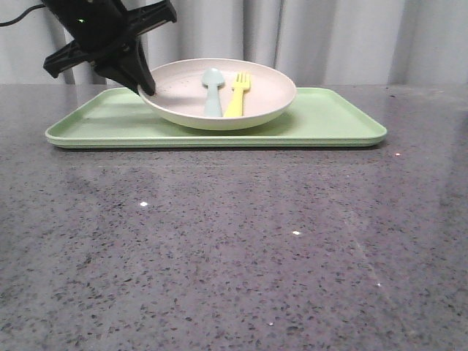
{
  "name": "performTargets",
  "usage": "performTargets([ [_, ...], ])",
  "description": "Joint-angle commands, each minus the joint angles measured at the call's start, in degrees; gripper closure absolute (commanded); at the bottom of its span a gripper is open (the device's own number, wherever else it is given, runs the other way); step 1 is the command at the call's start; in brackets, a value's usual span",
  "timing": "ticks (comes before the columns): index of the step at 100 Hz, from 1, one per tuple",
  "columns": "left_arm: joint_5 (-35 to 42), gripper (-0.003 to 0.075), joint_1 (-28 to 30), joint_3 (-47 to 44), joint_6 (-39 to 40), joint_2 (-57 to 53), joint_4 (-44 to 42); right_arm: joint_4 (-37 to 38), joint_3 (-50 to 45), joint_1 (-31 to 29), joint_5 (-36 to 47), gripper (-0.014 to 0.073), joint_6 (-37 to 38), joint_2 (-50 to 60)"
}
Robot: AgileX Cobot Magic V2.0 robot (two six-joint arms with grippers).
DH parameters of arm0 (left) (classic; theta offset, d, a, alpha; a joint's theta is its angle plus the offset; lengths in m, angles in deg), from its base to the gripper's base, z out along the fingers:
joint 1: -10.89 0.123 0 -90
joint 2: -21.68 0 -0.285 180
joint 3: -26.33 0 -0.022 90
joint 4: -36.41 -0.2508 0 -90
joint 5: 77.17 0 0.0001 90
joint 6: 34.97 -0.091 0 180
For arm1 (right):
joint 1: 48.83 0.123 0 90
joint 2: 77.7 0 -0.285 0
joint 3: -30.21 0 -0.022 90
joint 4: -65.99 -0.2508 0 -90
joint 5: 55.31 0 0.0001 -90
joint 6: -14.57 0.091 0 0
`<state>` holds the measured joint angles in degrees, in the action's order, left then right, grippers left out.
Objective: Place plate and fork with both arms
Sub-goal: 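Lower the plate onto the tray, open the left gripper, withdraw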
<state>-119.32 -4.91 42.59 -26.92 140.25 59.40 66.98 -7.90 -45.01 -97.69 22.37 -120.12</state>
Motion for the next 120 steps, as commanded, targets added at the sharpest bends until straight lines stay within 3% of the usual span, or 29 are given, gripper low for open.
performTargets([
  [1, 3.09, 0.0741, -0.55, 1.92, 0.64, -3.28, 0.90, 0.26, 1.82, -0.07, 3.37, 0.0169, -0.55, -0.46],
  [59, 2.59, 0.0734, -0.55, 1.92, 0.64, -3.28, 0.35, 0.26, 1.24, -0.07, 3.36, 0.0169, -0.55, -0.46],
  [84, 2.51, 0.0533, -0.45, 1.92, 0.64, -3.28, 0.35, 0.26, 1.24, -0.07, 3.36, 0.0169, -0.55, -0.46],
  [112, 2.45, 0.0372, -0.23, 1.92, 0.64, -3.39, 0.35, 0.26, 1.24, -0.07, 4.11, 0.0169, -0.55, -0.46],
  [120, 2.58, 0.0364, 0.05, 1.92, 0.64, -4.03, 0.35, 0.26, 1.24, -0.07, 4.24, 0.0169, -0.55, -0.46],
])
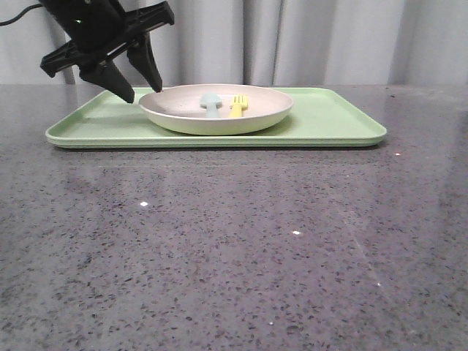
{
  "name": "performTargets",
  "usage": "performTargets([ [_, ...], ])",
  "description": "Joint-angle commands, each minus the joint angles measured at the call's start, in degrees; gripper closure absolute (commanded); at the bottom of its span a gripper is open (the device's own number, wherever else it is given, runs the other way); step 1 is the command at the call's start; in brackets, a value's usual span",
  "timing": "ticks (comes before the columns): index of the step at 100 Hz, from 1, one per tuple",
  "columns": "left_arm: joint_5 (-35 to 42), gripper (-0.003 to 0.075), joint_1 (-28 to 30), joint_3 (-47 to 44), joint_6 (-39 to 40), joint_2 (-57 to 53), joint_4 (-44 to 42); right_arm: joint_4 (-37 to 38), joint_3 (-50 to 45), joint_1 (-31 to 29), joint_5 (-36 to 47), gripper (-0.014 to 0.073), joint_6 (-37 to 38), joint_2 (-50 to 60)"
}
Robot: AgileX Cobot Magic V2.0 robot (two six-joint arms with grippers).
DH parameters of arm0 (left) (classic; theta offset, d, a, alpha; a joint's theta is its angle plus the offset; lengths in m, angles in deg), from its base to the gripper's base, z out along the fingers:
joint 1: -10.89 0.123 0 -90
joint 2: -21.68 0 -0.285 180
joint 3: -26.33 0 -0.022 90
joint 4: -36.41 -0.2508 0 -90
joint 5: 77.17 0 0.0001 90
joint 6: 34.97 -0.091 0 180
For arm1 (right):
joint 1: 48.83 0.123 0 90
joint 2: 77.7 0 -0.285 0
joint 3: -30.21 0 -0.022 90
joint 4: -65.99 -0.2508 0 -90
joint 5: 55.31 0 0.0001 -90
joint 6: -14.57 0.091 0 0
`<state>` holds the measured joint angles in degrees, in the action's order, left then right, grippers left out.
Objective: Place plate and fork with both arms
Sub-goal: 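Lower the plate onto the tray, open the left gripper, withdraw, then lower the right gripper over the yellow fork on the plate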
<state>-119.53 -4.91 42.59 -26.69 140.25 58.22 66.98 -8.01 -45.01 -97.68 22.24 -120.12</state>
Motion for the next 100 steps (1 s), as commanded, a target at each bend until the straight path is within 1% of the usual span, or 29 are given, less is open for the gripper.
performTargets([
  [1, 2.80, 0.0364, 0.15, 1.92, 0.40, -4.16, 1.53, 0.26, 1.35, -0.07, 4.23, 0.0169, -0.43, -0.46],
  [13, 2.19, 0.0364, 0.15, 1.92, 0.40, -6.17, -0.97, 0.08, 1.35, 0.33, 4.50, 0.0169, -0.43, -0.46],
  [30, -0.66, 0.0364, 0.15, 1.45, 0.40, -9.96, -6.40, 0.06, 3.30, 2.81, 3.35, 0.0169, -0.43, -2.08],
  [42, -0.07, 0.0365, 0.15, -1.73, 0.40, -13.60, -8.75, 0.06, 6.29, 4.42, 2.16, 0.0169, -0.43, -4.82],
  [58, 2.76, 0.0365, 0.15, -9.80, 0.40, -19.99, -11.68, -0.04, 11.46, 6.78, 1.07, 0.0169, -0.43, -9.51],
  [81, 8.31, 0.0365, 0.15, -23.59, 0.40, -30.57, -12.90, -0.09, 20.52, 11.66, -1.46, 0.0169, -0.43, -19.35],
  [100, 9.78, 0.0365, 0.15, -32.05, 0.40, -37.99, -13.78, -0.14, 29.77, 16.11, -4.79, 0.0169, -0.43, -28.33],
])
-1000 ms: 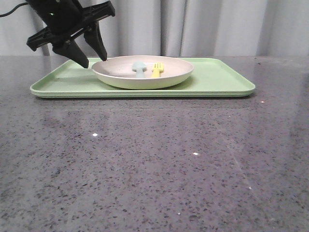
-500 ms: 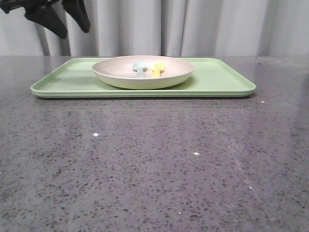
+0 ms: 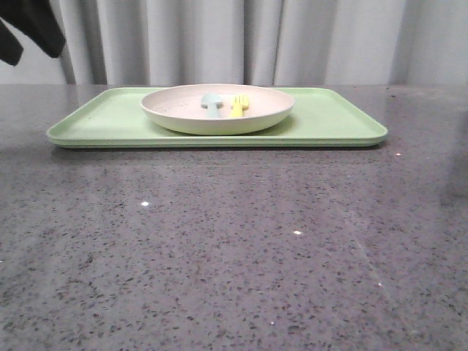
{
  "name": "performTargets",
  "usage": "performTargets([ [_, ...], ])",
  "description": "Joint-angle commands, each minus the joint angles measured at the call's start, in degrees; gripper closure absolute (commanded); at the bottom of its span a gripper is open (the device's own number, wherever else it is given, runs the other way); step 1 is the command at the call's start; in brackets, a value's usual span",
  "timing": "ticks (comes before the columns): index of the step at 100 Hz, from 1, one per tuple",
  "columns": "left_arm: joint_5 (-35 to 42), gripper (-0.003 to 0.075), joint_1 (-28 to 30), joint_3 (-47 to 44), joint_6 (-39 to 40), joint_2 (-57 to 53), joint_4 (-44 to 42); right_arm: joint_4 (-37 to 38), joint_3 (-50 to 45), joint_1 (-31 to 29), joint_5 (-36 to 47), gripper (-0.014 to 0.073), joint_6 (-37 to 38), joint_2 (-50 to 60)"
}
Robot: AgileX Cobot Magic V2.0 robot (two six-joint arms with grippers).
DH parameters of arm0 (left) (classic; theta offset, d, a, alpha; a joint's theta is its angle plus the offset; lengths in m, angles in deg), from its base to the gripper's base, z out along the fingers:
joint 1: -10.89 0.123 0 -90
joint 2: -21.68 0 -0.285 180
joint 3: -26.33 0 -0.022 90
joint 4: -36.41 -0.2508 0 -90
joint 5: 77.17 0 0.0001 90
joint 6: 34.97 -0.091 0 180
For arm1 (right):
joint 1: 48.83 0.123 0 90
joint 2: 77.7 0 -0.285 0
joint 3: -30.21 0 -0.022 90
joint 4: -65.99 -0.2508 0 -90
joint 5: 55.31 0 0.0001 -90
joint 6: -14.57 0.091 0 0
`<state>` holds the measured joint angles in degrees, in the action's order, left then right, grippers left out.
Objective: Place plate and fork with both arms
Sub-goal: 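Lower the right gripper over the yellow fork on the plate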
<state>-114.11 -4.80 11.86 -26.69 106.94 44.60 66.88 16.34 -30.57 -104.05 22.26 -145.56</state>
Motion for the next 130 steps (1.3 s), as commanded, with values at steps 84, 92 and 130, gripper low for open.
performTargets([
  [84, 1.93, 0.0365, 0.04, -19.08, 0.40, -33.87, -4.67, -3.70, 46.89, 10.20, -11.18, 0.0169, 3.40, -42.87],
  [92, 1.45, 0.0365, 0.04, -19.54, 0.40, -35.29, -4.67, -3.70, 50.23, 10.20, -12.36, 0.0169, 5.06, -46.39],
  [130, -0.08, 0.0365, 0.04, -19.94, 0.40, -36.45, -4.67, -4.54, 57.90, 10.20, -15.00, 0.0169, 11.76, -55.58],
])
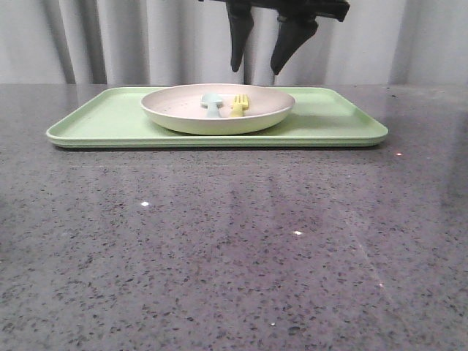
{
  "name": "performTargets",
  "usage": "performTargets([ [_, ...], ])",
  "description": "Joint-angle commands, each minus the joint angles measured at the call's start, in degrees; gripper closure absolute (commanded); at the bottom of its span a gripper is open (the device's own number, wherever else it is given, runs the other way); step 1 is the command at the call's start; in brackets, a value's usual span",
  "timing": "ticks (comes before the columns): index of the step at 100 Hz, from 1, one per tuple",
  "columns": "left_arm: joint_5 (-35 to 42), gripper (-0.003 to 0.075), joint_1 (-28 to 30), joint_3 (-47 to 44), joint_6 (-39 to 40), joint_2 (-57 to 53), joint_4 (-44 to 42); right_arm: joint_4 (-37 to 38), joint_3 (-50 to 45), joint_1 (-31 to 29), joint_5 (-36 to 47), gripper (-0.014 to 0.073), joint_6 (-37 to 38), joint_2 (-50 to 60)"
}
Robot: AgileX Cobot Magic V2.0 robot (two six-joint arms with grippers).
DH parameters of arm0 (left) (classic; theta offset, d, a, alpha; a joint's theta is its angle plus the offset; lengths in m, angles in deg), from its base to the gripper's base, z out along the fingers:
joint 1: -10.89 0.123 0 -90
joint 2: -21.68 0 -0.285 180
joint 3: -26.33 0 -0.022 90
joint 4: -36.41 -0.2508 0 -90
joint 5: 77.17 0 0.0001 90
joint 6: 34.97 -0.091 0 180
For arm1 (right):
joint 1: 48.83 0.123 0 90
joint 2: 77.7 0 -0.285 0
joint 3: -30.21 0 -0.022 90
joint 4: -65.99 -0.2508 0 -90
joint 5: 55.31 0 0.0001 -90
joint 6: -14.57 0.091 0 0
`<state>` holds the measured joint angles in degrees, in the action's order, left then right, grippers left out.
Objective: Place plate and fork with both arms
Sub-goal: 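Lower the right gripper over the yellow fork on the plate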
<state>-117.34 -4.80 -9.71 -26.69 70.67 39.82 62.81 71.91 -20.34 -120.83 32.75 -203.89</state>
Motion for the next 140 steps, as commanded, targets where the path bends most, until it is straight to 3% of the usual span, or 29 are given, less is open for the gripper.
performTargets([
  [1, 3.15, 0.0365, 0.04, 1.64, 0.40, -0.18, 0.11, -0.64, 2.33, -0.03, 1.85, 0.0169, 1.38, 2.68],
  [98, 2.86, 0.0365, 0.04, 1.64, 0.40, -0.18, 0.44, -4.19, 3.10, -0.03, 2.59, 0.0173, 3.58, -4.14],
  [140, 2.60, 0.0365, 0.04, 1.64, 0.40, -0.18, 0.44, -4.19, 3.10, -0.15, 2.26, 0.0441, 3.58, -5.00],
])
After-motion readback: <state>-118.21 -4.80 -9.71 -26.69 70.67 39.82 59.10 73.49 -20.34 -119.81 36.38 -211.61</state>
